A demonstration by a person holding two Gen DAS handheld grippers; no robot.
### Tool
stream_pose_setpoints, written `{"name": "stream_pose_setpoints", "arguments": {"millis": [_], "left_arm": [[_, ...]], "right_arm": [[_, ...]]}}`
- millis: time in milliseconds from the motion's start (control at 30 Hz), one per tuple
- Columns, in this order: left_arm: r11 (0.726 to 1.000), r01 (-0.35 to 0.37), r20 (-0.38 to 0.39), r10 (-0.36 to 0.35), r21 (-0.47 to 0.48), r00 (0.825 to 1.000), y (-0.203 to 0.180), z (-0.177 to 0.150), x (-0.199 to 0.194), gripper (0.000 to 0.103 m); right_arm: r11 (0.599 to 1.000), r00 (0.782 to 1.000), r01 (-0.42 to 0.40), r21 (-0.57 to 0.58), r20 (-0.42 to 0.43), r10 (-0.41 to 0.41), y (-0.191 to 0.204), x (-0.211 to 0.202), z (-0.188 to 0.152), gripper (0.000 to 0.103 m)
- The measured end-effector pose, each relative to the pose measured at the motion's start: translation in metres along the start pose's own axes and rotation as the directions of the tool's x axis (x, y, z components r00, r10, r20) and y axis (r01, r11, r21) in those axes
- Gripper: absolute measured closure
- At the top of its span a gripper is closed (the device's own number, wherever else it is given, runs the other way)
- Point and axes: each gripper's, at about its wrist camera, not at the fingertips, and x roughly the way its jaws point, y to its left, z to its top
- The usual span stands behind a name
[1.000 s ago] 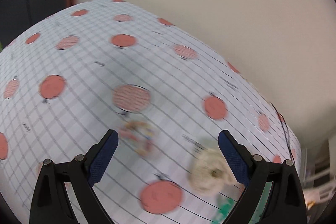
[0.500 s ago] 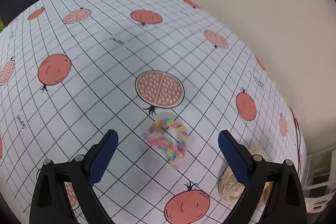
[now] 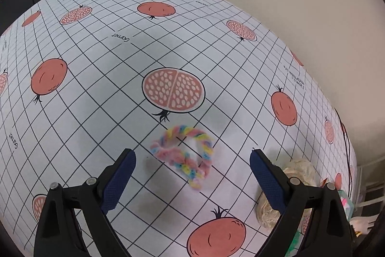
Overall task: Organize objects
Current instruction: 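Grasp the rainbow pipe-cleaner bracelet with the left gripper while the right grasps the yellow snack packet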
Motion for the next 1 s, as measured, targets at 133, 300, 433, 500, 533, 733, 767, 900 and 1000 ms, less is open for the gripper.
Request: {"name": "stream_pose_setpoints", "arguments": {"millis": [133, 300, 433, 500, 533, 733, 767, 900, 1000], "left_arm": [[1.0, 0.0, 0.002, 0.0, 0.01, 1.0, -0.001, -0.001, 0.001, 0.008], [1.0, -0.002, 0.002, 0.002, 0.011, 1.0, -0.001, -0.001, 0.003, 0.008], [1.0, -0.008, 0.007, 0.008, -0.001, 1.0, 0.003, -0.002, 0.004, 0.008], [1.0, 0.002, 0.007, -0.002, -0.012, 1.0, 0.005, -0.001, 0.005, 0.008], [1.0, -0.001, 0.009, 0.001, -0.01, 1.0, 0.005, -0.001, 0.005, 0.008], [1.0, -0.019, 0.007, 0.019, 0.003, 1.0, 0.002, -0.001, 0.007, 0.021], [1.0, -0.022, 0.01, 0.022, 0.004, 1.0, 0.002, -0.001, 0.006, 0.025], [0.999, -0.032, 0.009, 0.032, 0.013, 0.999, 0.002, -0.001, 0.006, 0.04], [0.999, -0.046, 0.011, 0.046, 0.02, 0.999, 0.002, -0.002, 0.005, 0.049]], "right_arm": [[1.0, 1.0, 0.012, 0.01, -0.017, -0.011, -0.004, 0.009, 0.001, 0.0], [1.0, 0.998, 0.024, 0.02, -0.052, -0.023, -0.007, 0.023, -0.003, 0.0], [1.0, 0.997, 0.022, 0.003, -0.07, -0.022, -0.004, 0.029, -0.006, 0.0], [1.0, 0.997, 0.014, 0.007, -0.075, -0.014, -0.004, 0.03, -0.009, 0.0], [1.0, 0.997, 0.014, 0.008, -0.077, -0.013, -0.003, 0.03, -0.01, 0.0], [0.999, 0.996, 0.049, -0.013, -0.076, -0.05, 0.0, 0.03, -0.011, 0.024], [0.998, 0.996, 0.056, -0.014, -0.075, -0.057, 0.0, 0.029, -0.011, 0.027], [0.998, 0.996, 0.06, -0.001, -0.071, -0.06, -0.002, 0.025, -0.01, 0.054], [0.999, 0.996, 0.052, 0.005, -0.07, -0.051, -0.003, 0.024, -0.011, 0.058]]}}
